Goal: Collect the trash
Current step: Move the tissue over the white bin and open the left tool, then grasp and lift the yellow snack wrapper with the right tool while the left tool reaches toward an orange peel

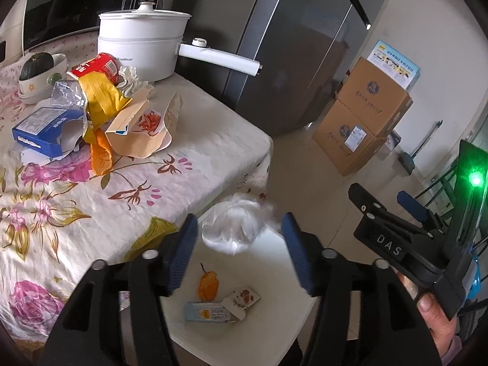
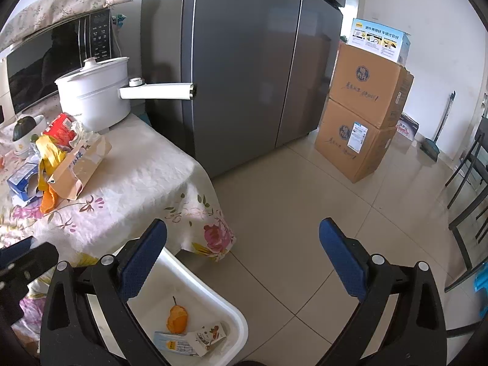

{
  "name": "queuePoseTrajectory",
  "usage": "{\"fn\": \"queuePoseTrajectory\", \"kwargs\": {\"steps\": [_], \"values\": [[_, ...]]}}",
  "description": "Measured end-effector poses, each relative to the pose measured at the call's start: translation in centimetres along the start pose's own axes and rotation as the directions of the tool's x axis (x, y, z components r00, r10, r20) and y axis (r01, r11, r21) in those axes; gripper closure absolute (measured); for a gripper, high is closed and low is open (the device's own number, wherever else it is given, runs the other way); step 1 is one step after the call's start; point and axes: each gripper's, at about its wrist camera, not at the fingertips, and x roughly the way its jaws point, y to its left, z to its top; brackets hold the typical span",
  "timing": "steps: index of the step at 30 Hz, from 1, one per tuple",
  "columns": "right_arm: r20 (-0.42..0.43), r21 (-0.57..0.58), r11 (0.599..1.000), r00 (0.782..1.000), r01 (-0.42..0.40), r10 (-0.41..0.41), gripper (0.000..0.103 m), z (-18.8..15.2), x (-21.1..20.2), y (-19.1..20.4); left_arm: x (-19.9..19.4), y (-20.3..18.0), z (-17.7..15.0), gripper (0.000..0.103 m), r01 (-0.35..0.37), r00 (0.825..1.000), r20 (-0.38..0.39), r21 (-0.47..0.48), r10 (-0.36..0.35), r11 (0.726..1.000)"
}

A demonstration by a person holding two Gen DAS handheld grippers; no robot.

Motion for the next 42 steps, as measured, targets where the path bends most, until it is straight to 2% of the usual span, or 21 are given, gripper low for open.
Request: {"fn": "queuePoseTrajectory", "kwargs": {"steps": [3,10,15,19,24,27,32,37,42], "values": [[-0.005,0.002,1.0,1.0,-0.001,0.001,0.007,0.0,0.1,0.0,0.0,0.2,-0.1,0.03,-0.005,1.0,-0.002,-0.005,0.005,1.0],[-0.018,0.009,1.0,1.0,-0.001,0.001,0.007,0.1,0.5,0.2,0.2,0.4,-0.4,0.029,-0.03,0.999,-0.015,0.002,0.03,1.0],[-0.03,0.01,0.999,0.999,-0.04,0.04,0.007,0.7,0.8,1.7,0.2,1.6,-0.8,0.025,-0.061,0.998,-0.034,-0.013,0.061,0.998],[-0.039,-0.026,0.997,0.996,-0.075,0.074,0.007,1.1,1.1,4.2,-0.3,3.7,-0.8,0.025,-0.08,0.996,-0.049,-0.062,0.077,0.995],[-0.062,-0.075,0.989,0.991,-0.126,0.122,0.007,1.9,1.9,7.8,-2.2,7.6,-0.4,0.025,-0.107,0.994,-0.031,-0.16,0.104,0.981],[-0.082,-0.126,0.976,0.982,-0.179,0.169,0.007,2.8,2.8,10.9,-3.5,10.2,-0.1,0.025,-0.121,0.993,-0.017,-0.227,0.12,0.966],[-0.098,-0.23,0.937,0.964,-0.264,0.247,0.007,4.7,3.6,16.4,-5.8,14.8,0.1,0.025,-0.126,0.99,0.013,-0.357,0.14,0.926],[-0.149,-0.281,0.877,0.921,-0.389,0.36,0.007,8.3,4.5,23.0,-8.1,18.5,0.5,0.025,-0.101,0.989,0.049,-0.477,0.141,0.873],[-0.19,-0.291,0.864,0.91,-0.41,0.368,0.007,10.5,6.6,27.7,-10.4,20.7,1.2,0.025,-0.071,0.983,0.108,-0.532,0.151,0.844]]}}
